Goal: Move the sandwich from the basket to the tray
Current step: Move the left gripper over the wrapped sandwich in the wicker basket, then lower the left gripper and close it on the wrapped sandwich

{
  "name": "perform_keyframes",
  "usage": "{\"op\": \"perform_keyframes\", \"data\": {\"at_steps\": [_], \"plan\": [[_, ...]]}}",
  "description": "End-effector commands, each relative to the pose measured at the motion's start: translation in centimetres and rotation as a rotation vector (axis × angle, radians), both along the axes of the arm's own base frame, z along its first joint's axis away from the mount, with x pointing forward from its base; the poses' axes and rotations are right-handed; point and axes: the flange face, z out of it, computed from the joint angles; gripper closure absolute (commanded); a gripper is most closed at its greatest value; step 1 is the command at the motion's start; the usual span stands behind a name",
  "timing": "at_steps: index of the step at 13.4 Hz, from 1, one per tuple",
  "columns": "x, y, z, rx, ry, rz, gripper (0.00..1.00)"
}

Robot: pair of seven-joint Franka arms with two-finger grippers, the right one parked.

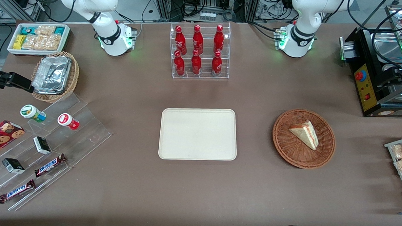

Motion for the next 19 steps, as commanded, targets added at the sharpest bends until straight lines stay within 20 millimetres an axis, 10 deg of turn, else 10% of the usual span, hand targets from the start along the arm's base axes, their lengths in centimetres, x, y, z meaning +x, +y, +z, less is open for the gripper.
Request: {"op": "perform_keyframes", "data": {"at_steps": [1, 5, 11, 19], "plan": [[-0.1, 0.3, 0.4, -0.004, 0.004, 0.006, 0.0], [1.0, 0.3, -1.4, 0.001, 0.029, 0.014, 0.0], [4.3, -1.1, -14.1, -0.002, 0.068, 0.152, 0.0], [1.8, -8.1, -29.5, -0.035, -0.135, 0.658, 0.0]]}}
